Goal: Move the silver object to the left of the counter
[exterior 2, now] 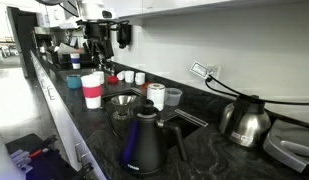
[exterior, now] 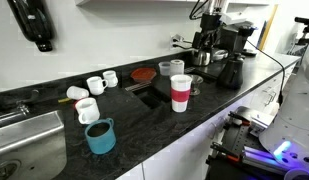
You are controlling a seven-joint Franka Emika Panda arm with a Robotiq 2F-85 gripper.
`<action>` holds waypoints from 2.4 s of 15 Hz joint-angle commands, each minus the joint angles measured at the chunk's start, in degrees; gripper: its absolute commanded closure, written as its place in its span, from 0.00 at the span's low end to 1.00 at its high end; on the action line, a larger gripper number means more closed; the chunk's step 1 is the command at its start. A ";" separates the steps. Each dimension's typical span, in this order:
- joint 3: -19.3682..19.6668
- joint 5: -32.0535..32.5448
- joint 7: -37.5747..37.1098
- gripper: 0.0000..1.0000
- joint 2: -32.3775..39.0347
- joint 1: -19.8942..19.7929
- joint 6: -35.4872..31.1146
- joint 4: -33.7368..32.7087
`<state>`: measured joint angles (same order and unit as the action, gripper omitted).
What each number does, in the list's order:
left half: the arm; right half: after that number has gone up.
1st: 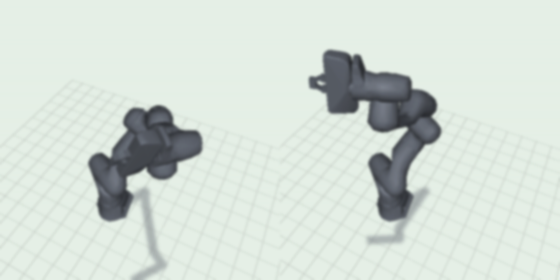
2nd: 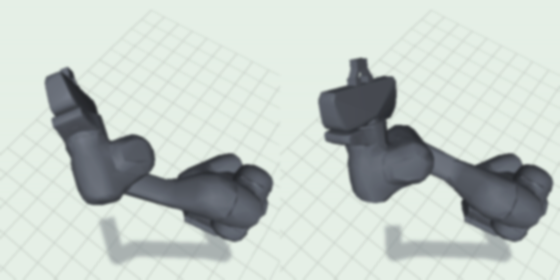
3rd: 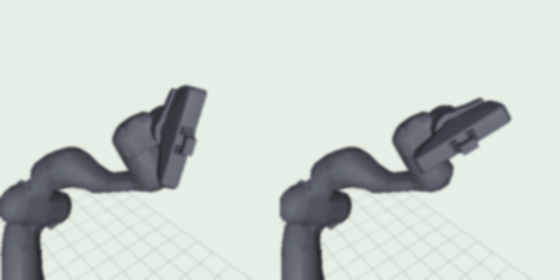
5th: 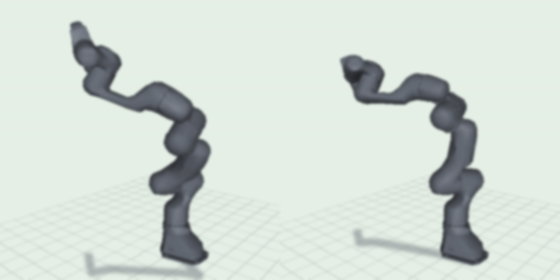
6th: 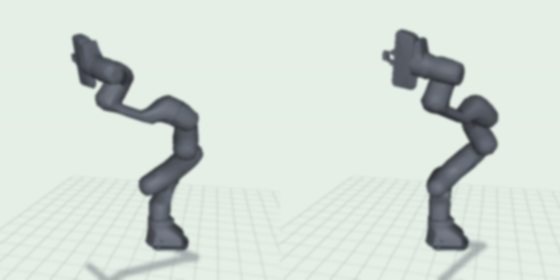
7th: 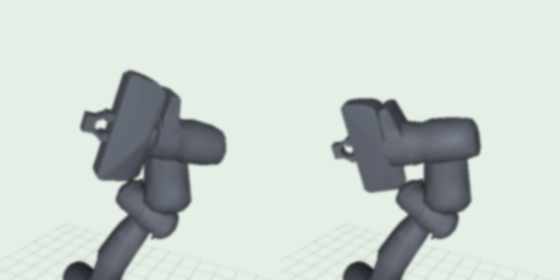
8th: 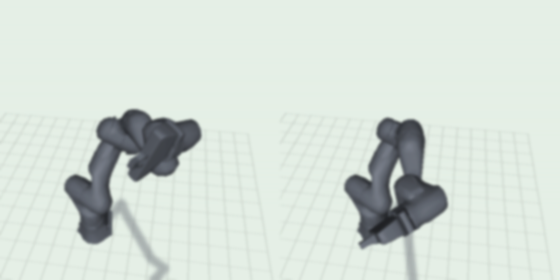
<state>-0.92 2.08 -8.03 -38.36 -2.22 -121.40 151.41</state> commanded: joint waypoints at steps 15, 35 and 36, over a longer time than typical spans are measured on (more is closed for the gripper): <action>5.08 -5.66 -7.06 0.00 4.54 -7.63 -6.72 6.77; 12.50 -24.43 0.64 0.00 19.64 -5.65 -19.12 6.64; 13.07 -26.50 1.65 0.00 19.77 -5.34 -19.01 6.36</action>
<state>10.19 -19.39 -10.38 -19.38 -9.18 -139.26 158.56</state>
